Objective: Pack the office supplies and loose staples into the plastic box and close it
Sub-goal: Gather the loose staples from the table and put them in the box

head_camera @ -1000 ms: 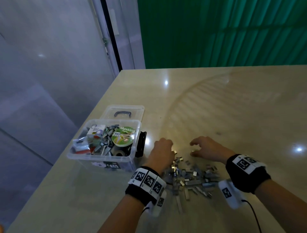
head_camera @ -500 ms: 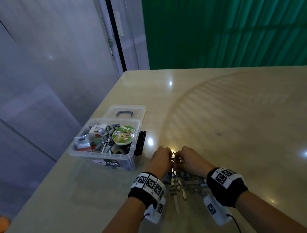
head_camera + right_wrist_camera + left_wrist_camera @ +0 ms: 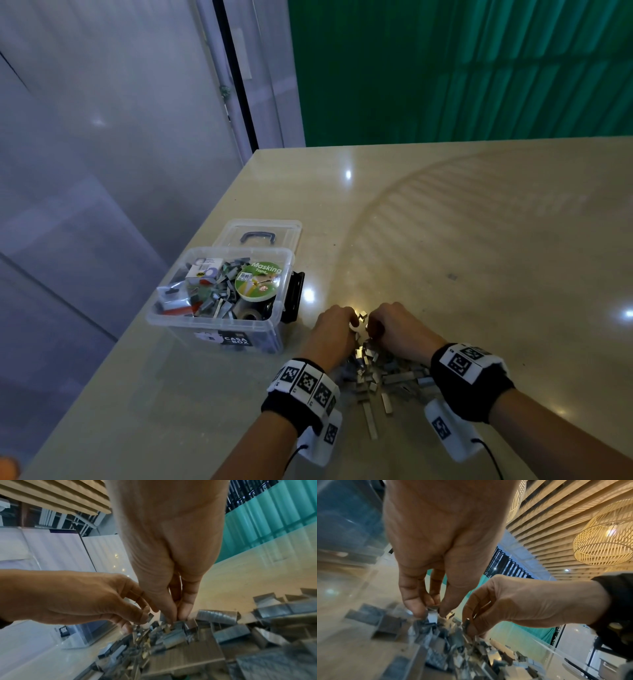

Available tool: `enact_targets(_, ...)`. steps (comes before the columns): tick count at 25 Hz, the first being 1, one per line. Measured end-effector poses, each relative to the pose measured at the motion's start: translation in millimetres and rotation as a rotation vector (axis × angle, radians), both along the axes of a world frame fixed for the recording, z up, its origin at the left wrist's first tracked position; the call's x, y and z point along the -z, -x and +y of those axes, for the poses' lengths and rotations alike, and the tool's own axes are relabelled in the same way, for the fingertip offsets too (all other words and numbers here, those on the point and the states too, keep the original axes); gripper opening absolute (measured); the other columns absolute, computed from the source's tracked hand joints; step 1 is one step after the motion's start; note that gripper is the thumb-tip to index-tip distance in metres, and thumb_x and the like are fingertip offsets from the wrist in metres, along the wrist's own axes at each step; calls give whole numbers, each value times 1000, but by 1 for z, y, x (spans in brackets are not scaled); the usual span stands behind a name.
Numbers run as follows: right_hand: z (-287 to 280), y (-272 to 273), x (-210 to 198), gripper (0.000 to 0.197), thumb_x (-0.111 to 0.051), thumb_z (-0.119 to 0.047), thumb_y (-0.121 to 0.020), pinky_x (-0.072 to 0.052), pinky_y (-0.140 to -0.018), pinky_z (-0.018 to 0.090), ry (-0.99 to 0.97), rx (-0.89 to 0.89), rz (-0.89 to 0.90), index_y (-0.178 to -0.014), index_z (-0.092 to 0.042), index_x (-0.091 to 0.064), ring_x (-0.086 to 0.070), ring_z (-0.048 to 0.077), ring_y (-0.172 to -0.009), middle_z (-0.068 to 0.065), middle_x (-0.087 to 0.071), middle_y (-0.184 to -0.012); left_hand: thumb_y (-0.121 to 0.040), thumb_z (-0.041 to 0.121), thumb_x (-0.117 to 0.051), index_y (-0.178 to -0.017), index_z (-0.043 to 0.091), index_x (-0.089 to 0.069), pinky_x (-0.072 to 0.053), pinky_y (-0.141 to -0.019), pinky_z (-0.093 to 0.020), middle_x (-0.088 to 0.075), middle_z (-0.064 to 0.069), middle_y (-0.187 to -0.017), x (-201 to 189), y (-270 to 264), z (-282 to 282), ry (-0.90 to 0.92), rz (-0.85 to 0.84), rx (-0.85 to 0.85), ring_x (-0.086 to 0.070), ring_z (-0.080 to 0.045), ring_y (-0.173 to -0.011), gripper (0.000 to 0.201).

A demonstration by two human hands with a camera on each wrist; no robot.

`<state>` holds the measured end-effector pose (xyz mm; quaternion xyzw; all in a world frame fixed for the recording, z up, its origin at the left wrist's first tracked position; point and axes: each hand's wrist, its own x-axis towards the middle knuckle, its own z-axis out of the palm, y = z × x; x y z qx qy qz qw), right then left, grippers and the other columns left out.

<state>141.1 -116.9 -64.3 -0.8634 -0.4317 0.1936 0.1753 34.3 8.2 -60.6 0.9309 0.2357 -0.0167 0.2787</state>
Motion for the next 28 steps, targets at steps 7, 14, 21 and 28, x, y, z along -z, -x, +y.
enact_targets(7,9,-16,-60,11,-80,-8,-81,-43,-58,10,-113,16,40,-82,-18,-75,-64,1,-69,-8,-69,-77,-92,11,-61,-104,13,-77,-56,-85,-33,-71,-8,-102,-43,10,10,24,-179,19,-68,-21,-92,20)
enact_targets(14,40,-9,-120,15,-79,-1,-75,-47,-54,17,-260,-28,79,-73,-16,-76,-66,9,-57,-1,-71,-62,-92,12,-59,-101,12,-77,-54,-72,-28,-64,-9,-97,-107,33,21,-20,-375,57,-67,-22,-80,19)
enact_targets(21,125,33,-145,16,-81,-1,-72,-49,-59,13,-362,-162,68,-77,-16,-79,-67,2,-59,-5,-73,-66,-86,6,-64,-97,11,-77,-52,-71,-16,-75,-4,-90,-144,88,120,-49,-419,-145,-68,-11,-75,18)
enact_targets(28,200,83,-131,16,-75,0,-77,-61,-72,29,-326,-292,104,-85,-12,-81,-72,9,-72,-1,-77,-79,-83,5,-68,-95,11,-76,-59,-69,-24,-76,-5,-81,-142,123,188,-85,-239,-198,-68,-6,-63,16)
